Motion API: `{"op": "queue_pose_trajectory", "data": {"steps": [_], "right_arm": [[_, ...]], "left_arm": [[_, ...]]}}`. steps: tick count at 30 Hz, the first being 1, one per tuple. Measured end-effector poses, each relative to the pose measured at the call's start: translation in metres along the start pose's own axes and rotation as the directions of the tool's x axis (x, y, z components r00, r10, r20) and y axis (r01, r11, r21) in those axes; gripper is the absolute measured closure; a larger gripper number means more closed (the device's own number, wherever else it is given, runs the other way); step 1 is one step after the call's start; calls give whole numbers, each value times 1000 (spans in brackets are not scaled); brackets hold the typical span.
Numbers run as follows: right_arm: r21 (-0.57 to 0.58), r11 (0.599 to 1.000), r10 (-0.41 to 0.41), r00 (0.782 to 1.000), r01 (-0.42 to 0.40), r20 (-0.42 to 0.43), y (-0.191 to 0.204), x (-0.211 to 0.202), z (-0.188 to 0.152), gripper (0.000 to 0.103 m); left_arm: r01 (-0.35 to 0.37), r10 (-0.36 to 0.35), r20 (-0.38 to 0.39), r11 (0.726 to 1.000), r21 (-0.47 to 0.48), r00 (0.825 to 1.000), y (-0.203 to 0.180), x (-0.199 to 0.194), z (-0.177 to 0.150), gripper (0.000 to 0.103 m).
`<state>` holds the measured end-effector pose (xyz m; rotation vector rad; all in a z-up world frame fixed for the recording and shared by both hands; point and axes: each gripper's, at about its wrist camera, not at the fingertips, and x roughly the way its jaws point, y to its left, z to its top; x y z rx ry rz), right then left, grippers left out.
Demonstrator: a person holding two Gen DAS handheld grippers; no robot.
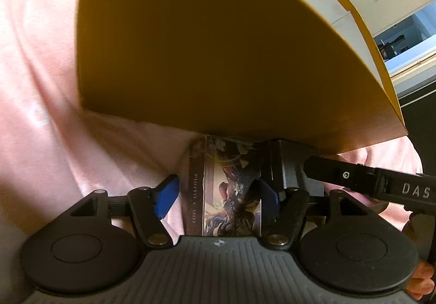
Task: Organize objects
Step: 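Grasp the dark PHOTO CARD box with the left gripper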
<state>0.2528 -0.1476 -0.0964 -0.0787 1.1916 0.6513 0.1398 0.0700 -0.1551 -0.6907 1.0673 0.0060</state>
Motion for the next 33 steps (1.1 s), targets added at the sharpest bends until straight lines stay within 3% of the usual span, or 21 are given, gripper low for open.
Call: {"op": "queue_pose_trajectory", "data": {"steps": [4, 5, 13, 18, 25, 33], "right_arm": [[7, 1000, 4, 1000, -4, -24, -3, 8, 5, 51], [4, 1000, 3, 1000, -3, -25, -3, 10, 5, 50], [-18, 999, 50, 997, -51, -54, -3, 26, 12, 32], [-17, 998, 64, 996, -65, -58, -2, 34, 13, 27], [42, 992, 119, 991, -116, -55, 2, 14, 4, 64], [70, 978, 195, 981, -194, -3, 15, -1, -5, 66]], "left_arm": [[30, -30, 1, 999, -14, 1000, 5, 0, 0, 35], [37, -37, 2, 999, -13, 999, 5, -2, -1, 42], [51, -51, 23, 999, -5, 998, 8, -31, -10, 66], [-15, 13, 51, 999, 38, 999, 2, -53, -17, 72], [-69, 67, 74, 997, 22, 995, 10, -76, -23, 73], [-89, 87, 86, 996, 16, 992, 8, -76, -23, 73]]}}
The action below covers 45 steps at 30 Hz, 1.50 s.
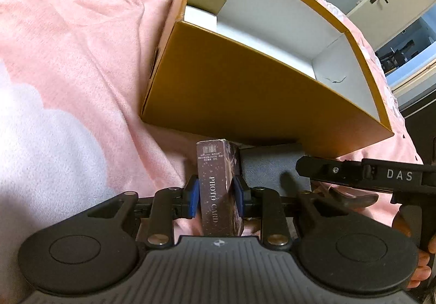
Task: Organize objects
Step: 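Grasp the dark PHOTO CARD box with the left gripper, then grasp the grey case with the right gripper while the left gripper holds the photo card box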
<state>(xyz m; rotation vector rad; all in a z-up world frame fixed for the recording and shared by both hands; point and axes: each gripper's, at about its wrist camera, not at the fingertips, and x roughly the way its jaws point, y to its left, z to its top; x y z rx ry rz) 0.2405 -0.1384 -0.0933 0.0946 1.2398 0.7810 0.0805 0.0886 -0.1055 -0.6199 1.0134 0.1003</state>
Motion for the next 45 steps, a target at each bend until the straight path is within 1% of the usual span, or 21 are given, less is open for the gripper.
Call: {"op": "queue_pose_trajectory", "data": {"steps": [3, 8, 9, 11, 13, 16, 19, 20, 21, 23, 27, 33, 39, 45], "right_arm": [[-4, 999, -49, 999, 49, -19, -1, 11, 1, 65], [-44, 995, -96, 994, 94, -51, 2, 26, 3, 59], [-52, 994, -100, 993, 97, -58, 2, 28, 4, 55], [-53, 994, -101, 992, 98, -70, 1, 32, 7, 51], [-73, 992, -112, 991, 107, -73, 1, 35, 7, 41], [-87, 991, -107, 990, 99, -91, 1, 42, 7, 35], [-134, 986, -113, 987, 98, -111, 8, 47, 3, 30], [-147, 984, -114, 987, 97, -113, 10, 48, 1, 31], [-146, 985, -107, 988, 91, -110, 11, 47, 0, 36], [-141, 986, -106, 989, 91, -99, 11, 44, -2, 38], [-124, 987, -109, 991, 100, -71, 13, 34, -3, 48], [-147, 982, -119, 993, 115, -18, 26, 10, -7, 62], [-172, 978, -116, 993, 117, 14, 45, -5, -10, 67], [-131, 989, -64, 998, 65, 13, 46, -9, -6, 68]], "left_arm": [[-8, 8, 6, 1000, 14, 1000, -4, 3, 2, 73], [-6, 6, 9, 1000, 12, 1000, -4, 3, 1, 73], [-6, 6, 10, 1000, 13, 1000, -4, 3, 1, 73], [-9, 9, 10, 1000, 15, 1000, -4, 4, 1, 73], [-10, 10, 9, 1000, 17, 1000, -4, 4, 0, 73], [-14, 14, 9, 1000, 22, 1000, -11, 10, 4, 73], [-16, 16, 7, 1000, 25, 1000, -13, 13, 6, 73], [-18, 18, 7, 1000, 26, 1000, -14, 13, 6, 73], [-19, 19, 8, 999, 26, 1000, -13, 13, 6, 73], [-20, 20, 8, 999, 26, 1000, -13, 12, 6, 73], [-26, 26, 8, 999, 29, 1000, -13, 13, 6, 73], [-30, 30, 8, 999, 30, 1000, -13, 13, 6, 73], [-30, 30, 4, 999, 23, 1000, -11, 14, 6, 73], [-33, 33, -2, 999, 12, 999, -9, 15, 6, 73]]}}
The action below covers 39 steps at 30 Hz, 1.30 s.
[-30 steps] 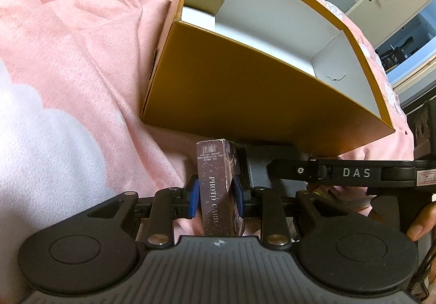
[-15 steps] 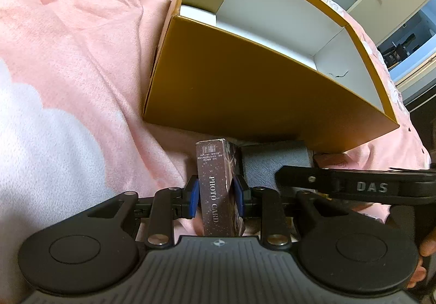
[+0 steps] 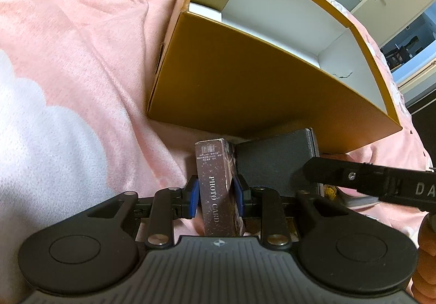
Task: Organize objects
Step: 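Grasp the grey case with the right gripper while the left gripper holds the photo card box, then lift the photo card box and grey case toward the shoebox with both grippers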
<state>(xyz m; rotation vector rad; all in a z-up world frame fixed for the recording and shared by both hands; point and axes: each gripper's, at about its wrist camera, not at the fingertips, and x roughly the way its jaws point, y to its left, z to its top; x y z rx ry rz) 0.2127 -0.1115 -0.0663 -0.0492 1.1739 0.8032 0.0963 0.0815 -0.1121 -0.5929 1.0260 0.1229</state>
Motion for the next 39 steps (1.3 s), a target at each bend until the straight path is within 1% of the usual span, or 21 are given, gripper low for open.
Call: {"op": "queue_pose_trajectory", "data": {"steps": [3, 4, 5, 6, 8, 11, 14, 15, 16, 18, 20, 21, 23, 25, 29, 30, 32, 36, 39], "right_arm": [[60, 996, 63, 998, -63, -3, -4, -3, 3, 69], [66, 994, 86, 996, -85, -7, -3, -3, 3, 73], [73, 991, 115, 993, -114, -22, -2, -1, 3, 75], [80, 990, 123, 991, -119, -44, -1, 4, 3, 75], [61, 995, 82, 995, -78, -66, 4, 16, -1, 75], [76, 993, 97, 992, -90, -82, 6, 26, -5, 73], [35, 997, 68, 996, -66, -66, 12, 21, -3, 72], [19, 999, 50, 997, -49, -53, 14, 19, -2, 70], [4, 999, 40, 998, -40, -46, 14, 16, 0, 65], [-3, 998, 55, 998, -55, -42, 15, 15, 2, 60], [9, 997, 75, 996, -75, -48, 15, 17, 5, 60], [11, 998, 70, 996, -70, -51, 17, 20, 5, 59], [-3, 999, 41, 997, -41, -58, 23, 25, 7, 56], [-26, 1000, 1, 998, -2, -63, 30, 33, 8, 49], [-74, 992, -105, 991, 99, -82, 38, 48, 7, 50], [-84, 990, -120, 989, 112, -88, 38, 52, 4, 50], [-66, 992, -116, 990, 111, -81, 33, 50, 2, 50], [-34, 994, -104, 993, 102, -53, 23, 32, 3, 60], [-23, 996, -91, 995, 90, -42, 14, 24, 3, 61]], "left_arm": [[2, -2, -2, 1000, -3, 1000, 1, 0, 0, 73], [6, -6, -1, 1000, -3, 1000, 1, 0, 0, 73], [7, -7, -1, 1000, -2, 1000, 1, -1, 0, 73], [7, -7, -1, 1000, -1, 1000, 1, -1, 0, 73], [8, -8, 1, 1000, -5, 1000, 1, -1, 0, 73], [8, -8, -1, 1000, -7, 1000, 2, -2, 0, 72], [9, -9, -1, 1000, -8, 1000, 3, -3, 0, 71], [8, -8, 0, 1000, -8, 1000, 3, -2, 0, 71], [8, -8, -1, 1000, -8, 1000, 4, -2, 0, 70], [5, -5, -4, 1000, -5, 1000, 4, -3, 0, 70], [7, -7, -10, 1000, -1, 1000, 5, -2, 1, 69], [15, -15, -18, 1000, 0, 1000, 6, -1, 1, 69], [17, -17, -19, 1000, 4, 1000, 6, -1, 0, 70], [20, -19, -19, 1000, 11, 1000, 7, -3, 1, 70], [25, -24, -22, 999, 23, 999, 9, -4, 1, 70], [24, -23, -26, 999, 28, 999, 8, -3, 0, 70], [23, -22, -22, 999, 35, 1000, 9, -4, 1, 70], [37, -37, -12, 999, 17, 999, 11, -7, 1, 71], [46, -45, -4, 999, 18, 999, 12, -9, 2, 74]]}}
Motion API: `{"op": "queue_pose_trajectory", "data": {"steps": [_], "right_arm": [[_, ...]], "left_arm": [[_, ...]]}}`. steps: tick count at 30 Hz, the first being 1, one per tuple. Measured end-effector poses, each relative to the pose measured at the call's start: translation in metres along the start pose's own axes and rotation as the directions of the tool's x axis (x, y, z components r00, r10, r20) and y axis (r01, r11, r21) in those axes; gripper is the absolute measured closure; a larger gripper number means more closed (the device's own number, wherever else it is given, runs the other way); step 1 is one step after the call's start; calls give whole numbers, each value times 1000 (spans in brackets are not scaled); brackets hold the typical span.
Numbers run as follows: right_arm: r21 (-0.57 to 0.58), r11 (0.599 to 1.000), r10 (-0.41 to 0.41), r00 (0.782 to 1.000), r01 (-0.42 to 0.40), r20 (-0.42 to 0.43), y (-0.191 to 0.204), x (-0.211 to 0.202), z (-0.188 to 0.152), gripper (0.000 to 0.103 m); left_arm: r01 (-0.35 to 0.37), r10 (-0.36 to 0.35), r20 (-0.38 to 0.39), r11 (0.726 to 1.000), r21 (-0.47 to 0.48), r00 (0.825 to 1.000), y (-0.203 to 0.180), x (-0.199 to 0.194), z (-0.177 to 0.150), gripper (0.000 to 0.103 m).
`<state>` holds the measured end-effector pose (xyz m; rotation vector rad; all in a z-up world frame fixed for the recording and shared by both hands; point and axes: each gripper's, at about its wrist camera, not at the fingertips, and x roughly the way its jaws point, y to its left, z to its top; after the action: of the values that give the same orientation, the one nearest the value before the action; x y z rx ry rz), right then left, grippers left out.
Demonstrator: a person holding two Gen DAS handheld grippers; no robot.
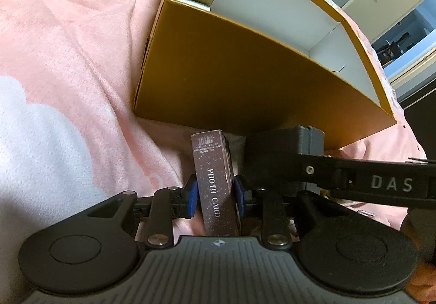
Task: Organize objects
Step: 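Lift the photo card box and grey case toward the shoebox with both grippers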
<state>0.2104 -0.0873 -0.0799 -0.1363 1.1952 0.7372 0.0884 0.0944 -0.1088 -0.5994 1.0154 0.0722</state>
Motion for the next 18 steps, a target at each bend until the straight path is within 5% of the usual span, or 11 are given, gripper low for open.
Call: {"op": "queue_pose_trajectory", "data": {"steps": [8, 18], "right_arm": [[-12, 998, 63, 995, -62, 74, -7, -37, -11, 63], [-59, 994, 100, 962, -88, 252, -9, -116, -19, 63]], "left_arm": [[-4, 4, 29, 1000, 8, 1000, -3, -36, -2, 78], [53, -76, 208, 992, 112, 975, -39, -107, -7, 78]]}}
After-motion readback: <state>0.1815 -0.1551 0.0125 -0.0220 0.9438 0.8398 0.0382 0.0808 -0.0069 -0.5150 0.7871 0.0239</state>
